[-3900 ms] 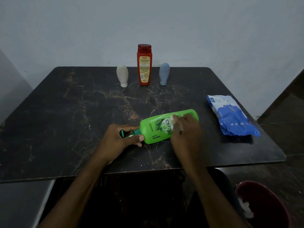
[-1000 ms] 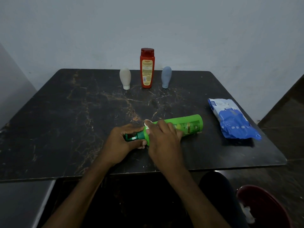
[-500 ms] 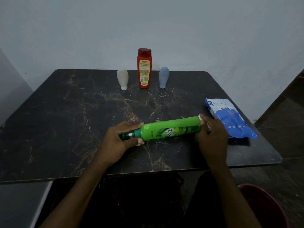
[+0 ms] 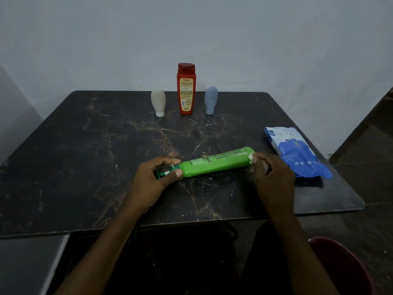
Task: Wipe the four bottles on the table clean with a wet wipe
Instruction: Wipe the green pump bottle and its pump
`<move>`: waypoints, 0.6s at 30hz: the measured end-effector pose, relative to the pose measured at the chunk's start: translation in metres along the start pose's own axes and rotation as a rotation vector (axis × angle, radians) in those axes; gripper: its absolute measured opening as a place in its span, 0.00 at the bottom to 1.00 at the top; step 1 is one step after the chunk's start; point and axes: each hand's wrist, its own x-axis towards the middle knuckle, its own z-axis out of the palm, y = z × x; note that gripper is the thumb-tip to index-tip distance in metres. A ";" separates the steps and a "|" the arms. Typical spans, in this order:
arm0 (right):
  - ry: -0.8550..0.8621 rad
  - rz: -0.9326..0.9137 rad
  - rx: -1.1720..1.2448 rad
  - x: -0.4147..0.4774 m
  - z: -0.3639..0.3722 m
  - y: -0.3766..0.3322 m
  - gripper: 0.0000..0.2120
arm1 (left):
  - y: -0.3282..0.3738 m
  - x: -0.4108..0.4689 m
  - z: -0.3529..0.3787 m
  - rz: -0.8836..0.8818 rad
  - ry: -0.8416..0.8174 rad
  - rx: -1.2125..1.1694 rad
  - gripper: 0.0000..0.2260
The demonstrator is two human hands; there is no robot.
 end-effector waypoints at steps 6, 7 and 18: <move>-0.028 0.048 0.009 0.018 -0.007 0.005 0.15 | 0.000 0.001 0.000 -0.047 -0.020 0.035 0.16; -0.031 0.039 -0.002 0.021 -0.007 0.006 0.13 | 0.000 0.001 0.000 -0.043 -0.024 0.040 0.16; -0.112 -0.025 -0.168 0.011 -0.004 -0.002 0.12 | -0.001 0.002 0.001 -0.056 -0.030 0.128 0.13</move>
